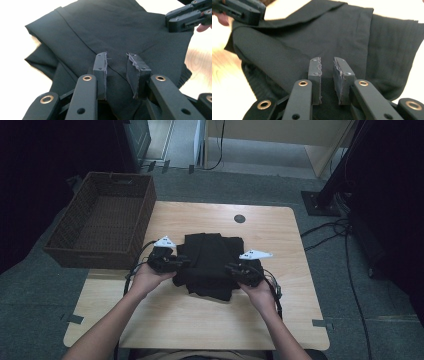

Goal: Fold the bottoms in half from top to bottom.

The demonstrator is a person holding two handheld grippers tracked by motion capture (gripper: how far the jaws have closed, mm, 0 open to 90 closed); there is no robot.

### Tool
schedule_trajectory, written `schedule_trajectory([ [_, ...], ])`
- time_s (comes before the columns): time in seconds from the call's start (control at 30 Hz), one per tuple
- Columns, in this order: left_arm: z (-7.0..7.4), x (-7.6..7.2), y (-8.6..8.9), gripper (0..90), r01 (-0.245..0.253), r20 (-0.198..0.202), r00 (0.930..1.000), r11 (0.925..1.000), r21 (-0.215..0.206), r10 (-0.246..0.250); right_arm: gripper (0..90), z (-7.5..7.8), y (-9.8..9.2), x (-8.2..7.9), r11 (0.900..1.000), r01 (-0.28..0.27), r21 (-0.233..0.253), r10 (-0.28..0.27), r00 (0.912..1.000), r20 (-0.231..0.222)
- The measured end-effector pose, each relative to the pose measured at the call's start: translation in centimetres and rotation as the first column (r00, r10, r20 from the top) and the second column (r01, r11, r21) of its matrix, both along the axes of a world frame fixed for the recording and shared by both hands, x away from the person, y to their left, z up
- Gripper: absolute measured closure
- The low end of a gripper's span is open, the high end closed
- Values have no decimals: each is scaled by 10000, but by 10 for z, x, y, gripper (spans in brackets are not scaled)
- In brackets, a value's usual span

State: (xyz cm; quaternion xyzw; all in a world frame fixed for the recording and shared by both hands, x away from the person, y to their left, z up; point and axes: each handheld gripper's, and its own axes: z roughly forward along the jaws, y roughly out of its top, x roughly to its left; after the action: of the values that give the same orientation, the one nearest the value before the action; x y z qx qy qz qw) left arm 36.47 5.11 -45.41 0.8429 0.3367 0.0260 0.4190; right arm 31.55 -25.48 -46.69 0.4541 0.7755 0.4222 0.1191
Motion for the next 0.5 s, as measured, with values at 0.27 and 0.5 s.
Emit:
schedule_trajectory([
  [0.27,-21,-18,-4,680,332,-318,9990,9984,451,-318,751,-25,2,-27,9986,-176,-508,163,9995,-266],
  [0.5,-16,-12,-1,650,99,-142,9999,9994,323,-94,716,-23,-3,-23,9998,-79,-189,75,9997,-228],
])
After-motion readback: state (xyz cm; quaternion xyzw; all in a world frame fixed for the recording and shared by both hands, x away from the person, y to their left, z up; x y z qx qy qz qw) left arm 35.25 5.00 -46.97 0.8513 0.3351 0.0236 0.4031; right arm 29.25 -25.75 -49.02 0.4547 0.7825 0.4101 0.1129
